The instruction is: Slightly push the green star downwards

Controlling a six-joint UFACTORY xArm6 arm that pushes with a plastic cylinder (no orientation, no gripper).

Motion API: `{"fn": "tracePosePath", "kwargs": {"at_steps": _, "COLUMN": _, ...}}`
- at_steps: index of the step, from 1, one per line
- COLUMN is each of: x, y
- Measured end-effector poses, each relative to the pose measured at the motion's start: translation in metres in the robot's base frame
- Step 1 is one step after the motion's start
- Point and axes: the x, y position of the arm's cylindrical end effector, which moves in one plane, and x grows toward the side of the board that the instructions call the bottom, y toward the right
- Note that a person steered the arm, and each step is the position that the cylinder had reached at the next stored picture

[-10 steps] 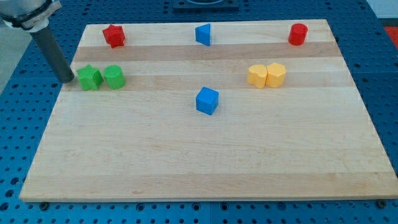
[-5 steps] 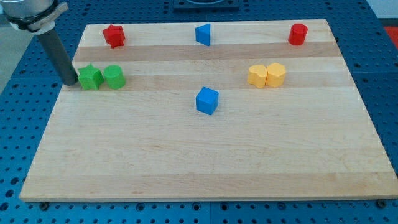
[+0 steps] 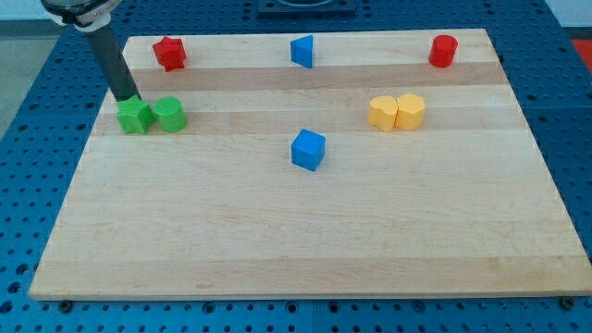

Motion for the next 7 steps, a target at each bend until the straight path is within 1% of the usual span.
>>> {"fn": "tracePosePath", "kwargs": {"at_steps": 2, "x": 0.004, "y": 0.004}}
{"fn": "tracePosePath", "kwargs": {"at_steps": 4, "x": 0.025, "y": 0.008}}
{"fn": "tracePosePath", "kwargs": {"at_steps": 6, "x": 0.023, "y": 0.008}}
{"fn": "tracePosePath", "kwargs": {"at_steps": 7, "x": 0.012, "y": 0.009}}
